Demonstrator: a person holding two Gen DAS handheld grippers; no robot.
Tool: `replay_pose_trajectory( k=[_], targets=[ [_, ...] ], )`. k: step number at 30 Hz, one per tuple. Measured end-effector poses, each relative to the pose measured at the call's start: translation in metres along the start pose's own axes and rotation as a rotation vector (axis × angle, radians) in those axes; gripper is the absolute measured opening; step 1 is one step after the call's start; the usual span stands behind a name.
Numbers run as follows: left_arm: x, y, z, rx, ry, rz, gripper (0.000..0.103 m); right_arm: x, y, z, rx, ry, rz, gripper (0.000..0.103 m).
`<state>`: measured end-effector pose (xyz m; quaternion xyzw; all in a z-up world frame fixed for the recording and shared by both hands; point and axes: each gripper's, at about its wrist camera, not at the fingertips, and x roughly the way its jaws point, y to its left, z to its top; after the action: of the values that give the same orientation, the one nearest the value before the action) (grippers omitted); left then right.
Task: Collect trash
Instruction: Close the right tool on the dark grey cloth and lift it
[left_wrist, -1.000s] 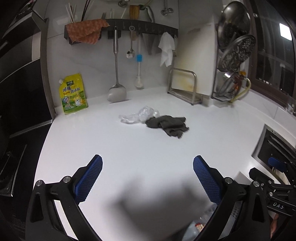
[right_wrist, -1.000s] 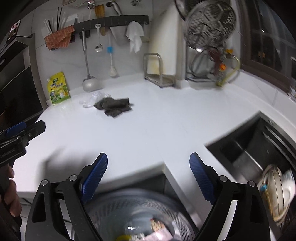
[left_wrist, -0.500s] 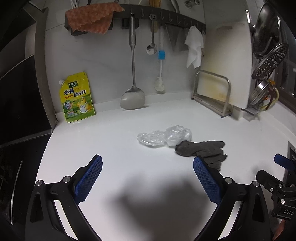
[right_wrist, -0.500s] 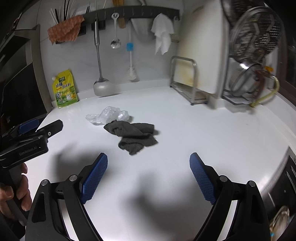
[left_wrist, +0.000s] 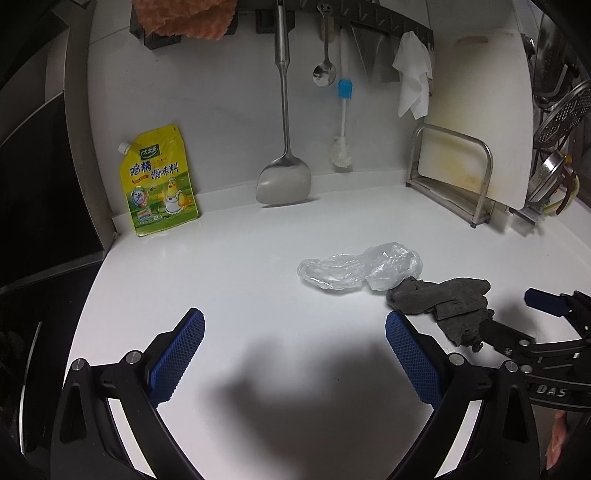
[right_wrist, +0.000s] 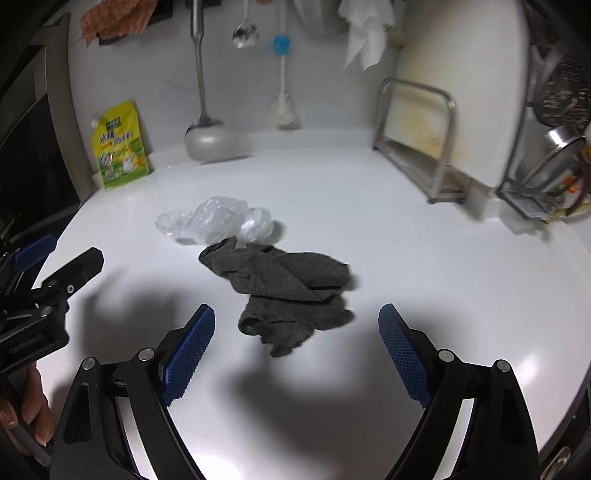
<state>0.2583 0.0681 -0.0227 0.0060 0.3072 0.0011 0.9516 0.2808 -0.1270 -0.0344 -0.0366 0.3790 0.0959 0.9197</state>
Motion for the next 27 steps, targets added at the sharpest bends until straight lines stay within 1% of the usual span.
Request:
replay_pose_trajectory(
  k=[3, 5, 12, 18, 19, 21, 22, 23, 24, 25, 26, 27],
  targets=[
    [0.003, 0.001, -0.001, -0.004, 0.013, -0.002, 0.097, 0.011, 0.007, 0.006, -0.035, 0.010, -0.020, 0.086],
    [0.005, 0.001, -0.002, -0.005, 0.020, -0.002, 0.097, 0.019, 0.010, 0.011, -0.050, 0.009, -0.053, 0.086],
    [0.007, 0.003, -0.002, -0.027, 0.045, -0.030, 0.097, 0.049, 0.016, 0.020, -0.084, 0.081, -0.031, 0.086],
    [0.010, 0.001, -0.003, -0.025, 0.057, -0.030, 0.097, 0.062, 0.017, 0.024, -0.076, 0.100, -0.030, 0.085],
    [0.010, 0.001, -0.003, -0.025, 0.058, -0.031, 0.097, 0.062, 0.016, 0.023, -0.073, 0.096, -0.036, 0.083],
    [0.010, 0.000, -0.003, -0.024, 0.057, -0.033, 0.097, 0.063, 0.016, 0.022, -0.076, 0.095, -0.056, 0.067],
    [0.010, 0.000, -0.003, -0.023, 0.056, -0.032, 0.097, 0.063, 0.015, 0.022, -0.079, 0.097, -0.047, 0.066],
    [0.010, -0.001, -0.003, -0.022, 0.055, -0.031, 0.097, 0.061, 0.015, 0.021, -0.079, 0.089, -0.039, 0.062],
    [0.010, -0.002, -0.003, -0.021, 0.055, -0.030, 0.097, 0.060, 0.014, 0.021, -0.080, 0.084, -0.032, 0.051],
    [0.011, -0.003, -0.003, -0.021, 0.056, -0.028, 0.097, 0.058, 0.014, 0.021, -0.082, 0.082, -0.022, 0.047],
    [0.011, -0.003, -0.003, -0.021, 0.057, -0.028, 0.097, 0.056, 0.013, 0.022, -0.080, 0.081, -0.009, 0.037],
    [0.012, -0.004, -0.003, -0.021, 0.059, -0.027, 0.097, 0.054, 0.012, 0.022, -0.074, 0.078, -0.002, 0.036]
  ],
)
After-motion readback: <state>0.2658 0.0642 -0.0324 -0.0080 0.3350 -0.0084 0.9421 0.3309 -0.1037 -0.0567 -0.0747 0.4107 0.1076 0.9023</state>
